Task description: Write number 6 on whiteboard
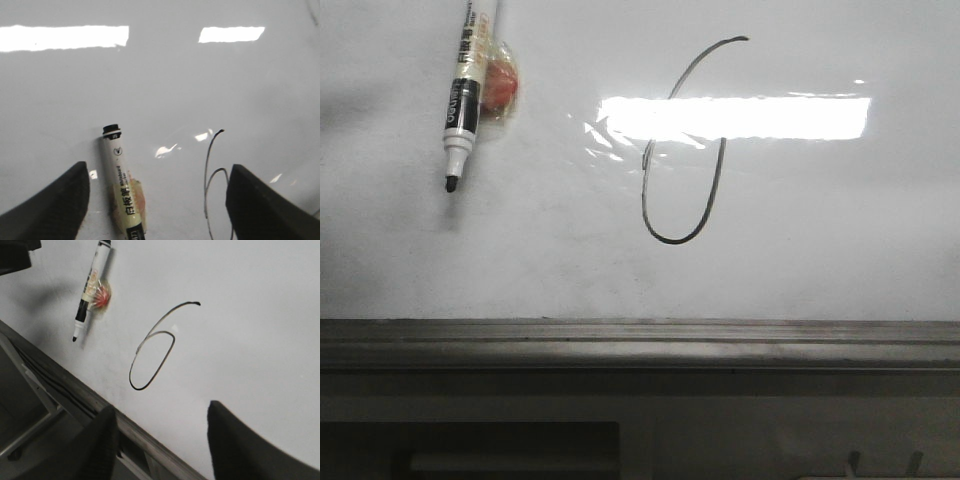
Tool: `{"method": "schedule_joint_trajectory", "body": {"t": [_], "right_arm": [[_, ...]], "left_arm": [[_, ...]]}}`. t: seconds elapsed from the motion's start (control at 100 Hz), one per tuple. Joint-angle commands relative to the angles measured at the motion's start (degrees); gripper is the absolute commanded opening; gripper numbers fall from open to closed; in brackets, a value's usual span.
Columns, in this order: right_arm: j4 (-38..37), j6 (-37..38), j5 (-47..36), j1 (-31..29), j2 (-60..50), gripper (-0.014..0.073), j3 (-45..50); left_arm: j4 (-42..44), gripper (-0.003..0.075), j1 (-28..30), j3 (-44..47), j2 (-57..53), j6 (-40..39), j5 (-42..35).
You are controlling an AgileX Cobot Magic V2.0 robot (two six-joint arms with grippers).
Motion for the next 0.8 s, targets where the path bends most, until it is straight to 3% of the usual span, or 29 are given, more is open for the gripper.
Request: {"method": "schedule_joint_trajectory", "body": {"t": [0.0, 0.13, 0.19, 0.54, 0.79], "right_arm": [[2.5, 0.1, -5.6, -0.2, -2.0, 0.0206, -1.4], [2.0, 0.1, -7.0, -0.2, -5.5, -0.0061, -1.1], [1.9, 0.0, -7.8, -0.2, -7.9, -0.0057, 0.4], [2.5, -1.3, -16.2, -0.2, -29.8, -0.0050, 18.3], [3.8, -1.3, -17.7, -0.2, -27.0, -0.0051, 19.9]], "left_arm": [[1.0, 0.0403, 0.0, -0.5, -4.8, 1.7, 2.5], [1.2, 0.0142, 0.0, 2.8, -11.2, 4.9, 7.0], [1.5, -0.0023, 0.0, 4.8, -14.4, 6.3, 9.3], [3.4, -0.0020, 0.0, 19.8, -35.7, 8.7, 9.1], [1.3, -0.0020, 0.0, 23.0, -48.0, 8.7, 3.5]]}}
